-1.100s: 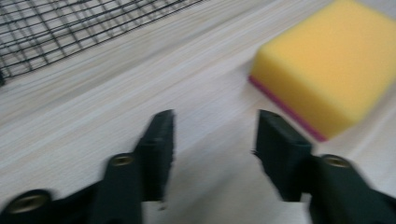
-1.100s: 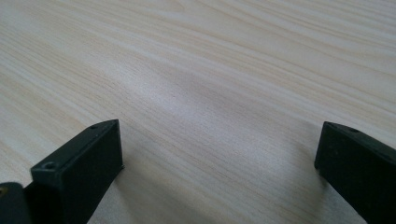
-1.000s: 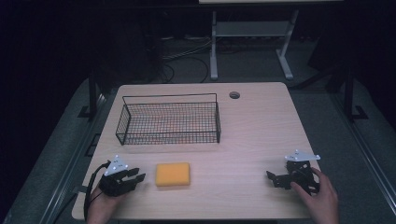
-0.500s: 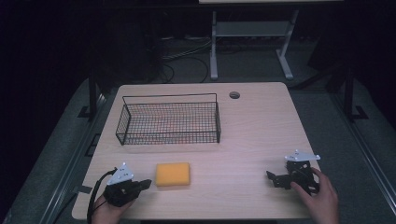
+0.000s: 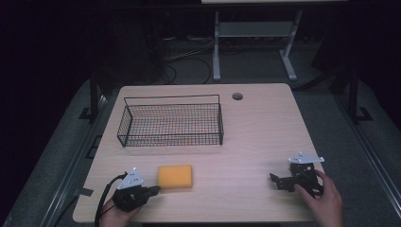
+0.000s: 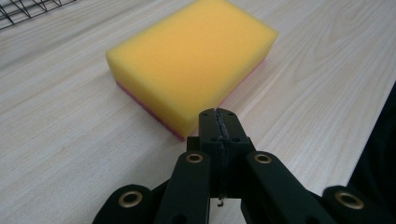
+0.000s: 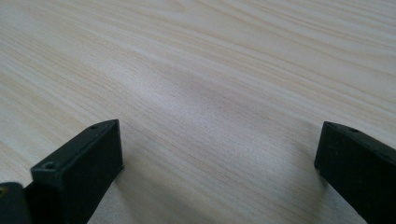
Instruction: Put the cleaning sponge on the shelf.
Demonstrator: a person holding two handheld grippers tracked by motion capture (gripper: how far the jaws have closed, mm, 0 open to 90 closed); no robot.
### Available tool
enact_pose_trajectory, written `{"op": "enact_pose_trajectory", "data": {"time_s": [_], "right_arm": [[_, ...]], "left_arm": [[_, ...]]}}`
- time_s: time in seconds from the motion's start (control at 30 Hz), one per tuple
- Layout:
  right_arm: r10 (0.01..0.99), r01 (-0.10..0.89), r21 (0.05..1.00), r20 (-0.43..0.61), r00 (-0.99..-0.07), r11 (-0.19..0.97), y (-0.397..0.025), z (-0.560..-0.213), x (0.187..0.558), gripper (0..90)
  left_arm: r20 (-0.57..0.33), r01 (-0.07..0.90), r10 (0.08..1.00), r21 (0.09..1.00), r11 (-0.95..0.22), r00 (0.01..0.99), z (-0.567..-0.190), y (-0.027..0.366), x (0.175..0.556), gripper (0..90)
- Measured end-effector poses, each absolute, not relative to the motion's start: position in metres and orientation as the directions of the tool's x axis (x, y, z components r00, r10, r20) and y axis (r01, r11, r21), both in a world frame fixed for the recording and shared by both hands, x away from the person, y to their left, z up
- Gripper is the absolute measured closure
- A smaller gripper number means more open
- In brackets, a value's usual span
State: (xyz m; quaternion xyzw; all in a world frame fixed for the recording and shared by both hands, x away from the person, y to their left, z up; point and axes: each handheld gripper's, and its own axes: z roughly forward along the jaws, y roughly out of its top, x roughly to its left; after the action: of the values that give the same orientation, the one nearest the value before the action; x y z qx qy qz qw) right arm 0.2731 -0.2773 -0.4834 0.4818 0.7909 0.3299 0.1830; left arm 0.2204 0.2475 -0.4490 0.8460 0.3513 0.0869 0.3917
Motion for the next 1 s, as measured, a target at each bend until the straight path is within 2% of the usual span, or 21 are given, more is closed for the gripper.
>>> {"op": "enact_pose_trajectory", "data": {"time_s": [1.0], "right_arm": [[0.883, 0.64, 0.699, 0.027, -0.469, 0.318, -0.277, -0.484, 0.273, 0.2]], "left_arm": [[-0.08, 0.513, 0.681, 0.722, -0.464, 0.728, -0.45, 0.243, 0.253, 89.8]]}}
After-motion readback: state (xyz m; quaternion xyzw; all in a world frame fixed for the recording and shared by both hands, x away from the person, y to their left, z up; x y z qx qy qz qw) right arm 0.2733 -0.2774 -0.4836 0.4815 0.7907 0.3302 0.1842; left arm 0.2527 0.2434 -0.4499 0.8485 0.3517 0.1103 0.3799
